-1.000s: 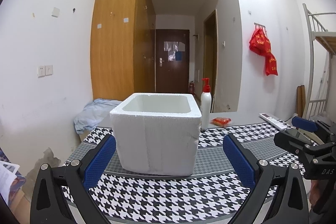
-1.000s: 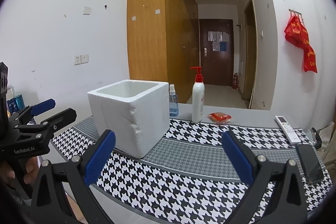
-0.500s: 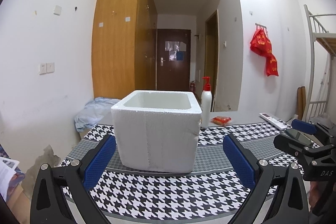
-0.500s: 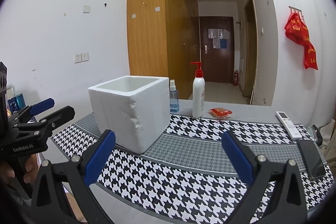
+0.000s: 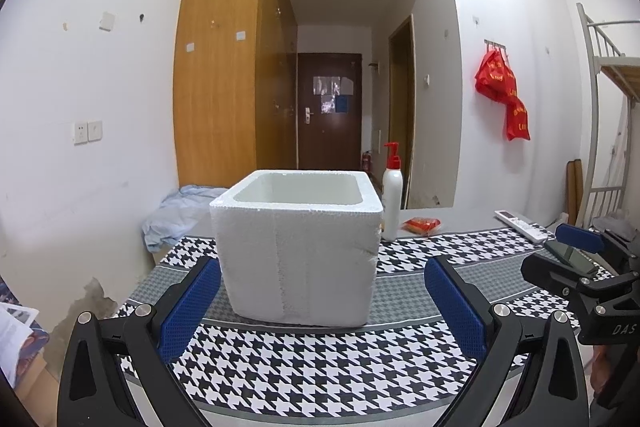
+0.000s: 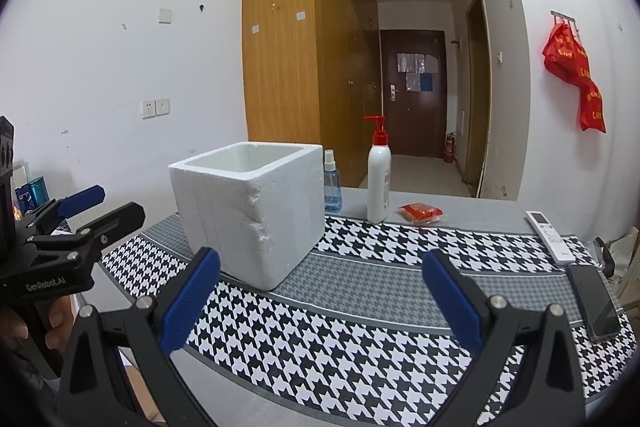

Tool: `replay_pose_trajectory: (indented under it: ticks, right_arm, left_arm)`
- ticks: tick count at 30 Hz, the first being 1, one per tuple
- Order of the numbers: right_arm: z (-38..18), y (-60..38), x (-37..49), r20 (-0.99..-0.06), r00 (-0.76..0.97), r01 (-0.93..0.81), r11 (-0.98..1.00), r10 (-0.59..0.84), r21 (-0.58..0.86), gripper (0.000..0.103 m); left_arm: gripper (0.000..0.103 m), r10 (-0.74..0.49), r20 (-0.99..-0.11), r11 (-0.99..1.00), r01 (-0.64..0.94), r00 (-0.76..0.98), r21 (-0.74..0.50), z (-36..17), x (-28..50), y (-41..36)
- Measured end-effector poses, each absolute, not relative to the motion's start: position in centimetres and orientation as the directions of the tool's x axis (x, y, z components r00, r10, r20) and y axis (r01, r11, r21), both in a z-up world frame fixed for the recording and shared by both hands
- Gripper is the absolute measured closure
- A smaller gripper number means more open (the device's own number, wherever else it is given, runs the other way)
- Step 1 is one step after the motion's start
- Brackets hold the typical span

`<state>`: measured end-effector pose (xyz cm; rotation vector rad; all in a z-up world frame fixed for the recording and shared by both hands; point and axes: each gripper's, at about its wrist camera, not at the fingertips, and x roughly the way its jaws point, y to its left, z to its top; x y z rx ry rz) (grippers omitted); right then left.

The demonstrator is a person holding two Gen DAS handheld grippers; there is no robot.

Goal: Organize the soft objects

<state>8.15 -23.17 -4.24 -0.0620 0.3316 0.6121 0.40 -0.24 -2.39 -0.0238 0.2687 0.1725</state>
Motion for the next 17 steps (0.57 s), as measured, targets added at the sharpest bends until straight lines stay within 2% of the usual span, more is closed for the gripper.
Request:
replay_pose_trajectory:
  ticks: [17]
  right_arm:
    - [-4.25,-23.1,8.18,-0.327,0.769,-0.571,0.82,0.549,0.035,0.001]
  left_arm:
    - [0.001,0.175,-0.264,0.983,-0.182,0.948,0.001,-2.5,0.55,-0.13]
